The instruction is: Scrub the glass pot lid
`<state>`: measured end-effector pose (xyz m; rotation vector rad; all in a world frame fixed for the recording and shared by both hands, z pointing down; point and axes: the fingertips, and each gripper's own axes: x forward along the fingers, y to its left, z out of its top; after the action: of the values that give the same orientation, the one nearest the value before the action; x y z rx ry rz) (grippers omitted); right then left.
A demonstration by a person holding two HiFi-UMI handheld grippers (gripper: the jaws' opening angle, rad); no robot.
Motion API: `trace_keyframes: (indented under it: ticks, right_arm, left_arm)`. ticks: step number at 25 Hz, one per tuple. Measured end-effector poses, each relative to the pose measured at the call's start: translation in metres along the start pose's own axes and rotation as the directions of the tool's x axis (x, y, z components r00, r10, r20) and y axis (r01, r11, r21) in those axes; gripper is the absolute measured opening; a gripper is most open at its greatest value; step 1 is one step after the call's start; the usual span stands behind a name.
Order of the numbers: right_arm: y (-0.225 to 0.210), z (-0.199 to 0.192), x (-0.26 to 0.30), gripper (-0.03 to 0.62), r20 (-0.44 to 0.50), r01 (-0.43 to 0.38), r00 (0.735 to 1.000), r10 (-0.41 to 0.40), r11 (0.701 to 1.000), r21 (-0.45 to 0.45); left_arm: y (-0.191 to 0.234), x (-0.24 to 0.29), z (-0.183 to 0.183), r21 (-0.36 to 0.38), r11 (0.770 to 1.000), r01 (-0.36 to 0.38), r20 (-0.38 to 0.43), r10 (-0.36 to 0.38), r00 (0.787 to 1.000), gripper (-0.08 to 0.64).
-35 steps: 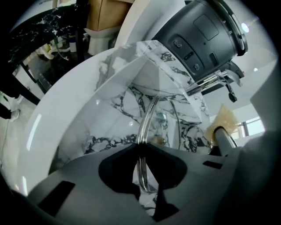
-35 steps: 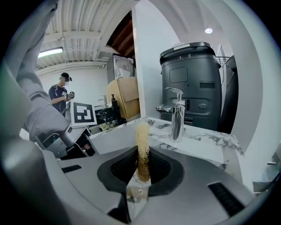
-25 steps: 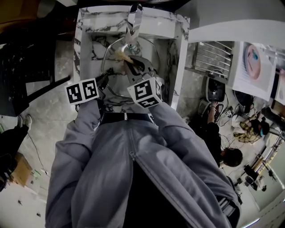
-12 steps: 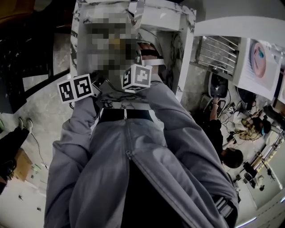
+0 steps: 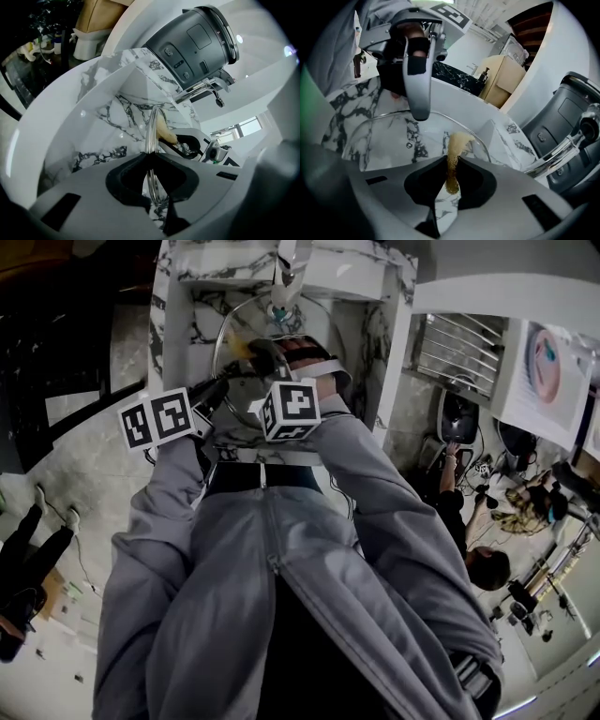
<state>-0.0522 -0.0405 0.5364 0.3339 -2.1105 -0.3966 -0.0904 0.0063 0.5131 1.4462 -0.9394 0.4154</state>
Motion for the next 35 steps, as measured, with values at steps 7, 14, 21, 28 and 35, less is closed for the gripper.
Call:
trace_keyframes:
  ticks: [7,14,21,28,35]
  right_arm:
    - [0.044,0.013,-0.021,0.060,0.029,-0.210,0.977,0.209,0.977,0.034]
    - [0.089,0.025,-0.046,0.060,0.078,-0.356,0.933,0.352,0.934,0.038]
    - [0.123,0.026,-0.066,0.060,0.123,-0.557,0.830,0.545,0.823,0.110]
    - [0.080,0.015,-0.066,0.058,0.199,-0.489,0.870,0.451,0.841,0.232]
    - [-0.045,-0.036,-0.035,0.058,0.069,-0.091,0.995,0.071,0.930,0.357]
  left_arm:
    - [0.002,-0.001,-0.002,-0.001,1.000,0.003,0.002,-0.003,1.000,0.063]
    - [0.003,-0.002,-0.002,0.007,1.000,-0.007,-0.004,0.007,1.000,0.063]
    - [0.006,-0.004,-0.002,0.017,1.000,-0.024,-0.008,0.024,1.000,0.063]
    - [0.010,-0.008,0.001,-0.006,1.000,-0.006,-0.011,0.006,1.000,0.063]
    - [0.015,-0.012,0.003,-0.018,1.000,-0.009,-0.015,0.009,1.000,0.063]
